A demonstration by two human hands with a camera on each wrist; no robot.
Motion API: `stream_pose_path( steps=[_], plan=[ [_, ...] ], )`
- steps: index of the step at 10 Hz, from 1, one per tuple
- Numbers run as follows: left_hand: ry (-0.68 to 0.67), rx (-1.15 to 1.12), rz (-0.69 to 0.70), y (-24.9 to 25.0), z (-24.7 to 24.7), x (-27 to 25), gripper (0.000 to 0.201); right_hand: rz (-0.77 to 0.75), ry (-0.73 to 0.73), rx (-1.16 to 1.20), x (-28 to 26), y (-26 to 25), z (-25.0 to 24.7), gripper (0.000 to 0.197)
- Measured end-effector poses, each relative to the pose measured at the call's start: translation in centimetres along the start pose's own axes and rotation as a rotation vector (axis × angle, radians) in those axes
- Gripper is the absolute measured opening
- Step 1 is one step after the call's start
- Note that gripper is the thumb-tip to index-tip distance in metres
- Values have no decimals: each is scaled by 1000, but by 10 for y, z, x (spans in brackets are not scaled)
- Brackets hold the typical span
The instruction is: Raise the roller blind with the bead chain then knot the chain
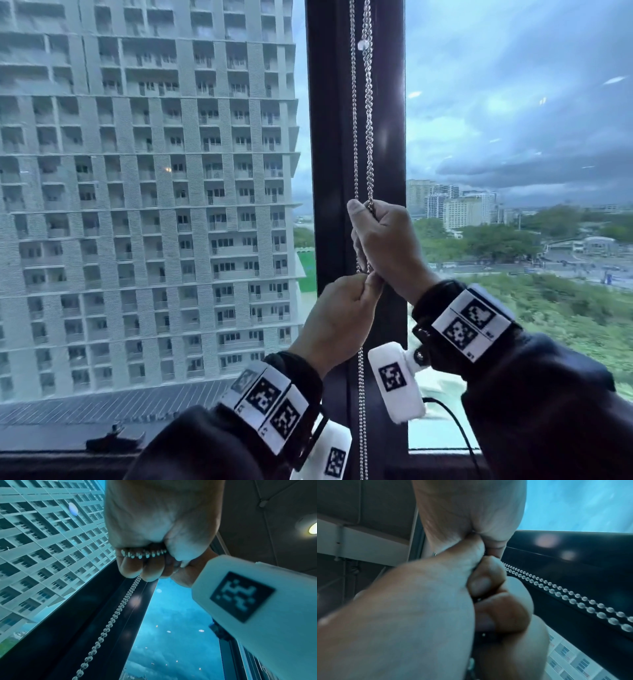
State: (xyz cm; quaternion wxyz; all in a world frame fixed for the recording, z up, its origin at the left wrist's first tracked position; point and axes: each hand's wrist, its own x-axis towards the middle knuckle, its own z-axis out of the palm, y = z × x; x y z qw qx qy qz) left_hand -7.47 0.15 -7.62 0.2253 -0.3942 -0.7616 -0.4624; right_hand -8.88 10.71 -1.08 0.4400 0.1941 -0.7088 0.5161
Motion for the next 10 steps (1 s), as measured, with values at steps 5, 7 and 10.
stream_pose_path(
  steps=[5, 7, 10],
  plan=[
    [-80, 151, -35, -6, -33, -3, 23, -24, -22, -251, -11, -7, -19, 25],
    [-69, 271, -97, 6, -39, -20, 17, -27, -106, -264, -21, -18, -37, 27],
    [-143, 664, -304, 50, -81, -39, 58, -55, -133, -355, -34, -45, -68, 39]
  ],
)
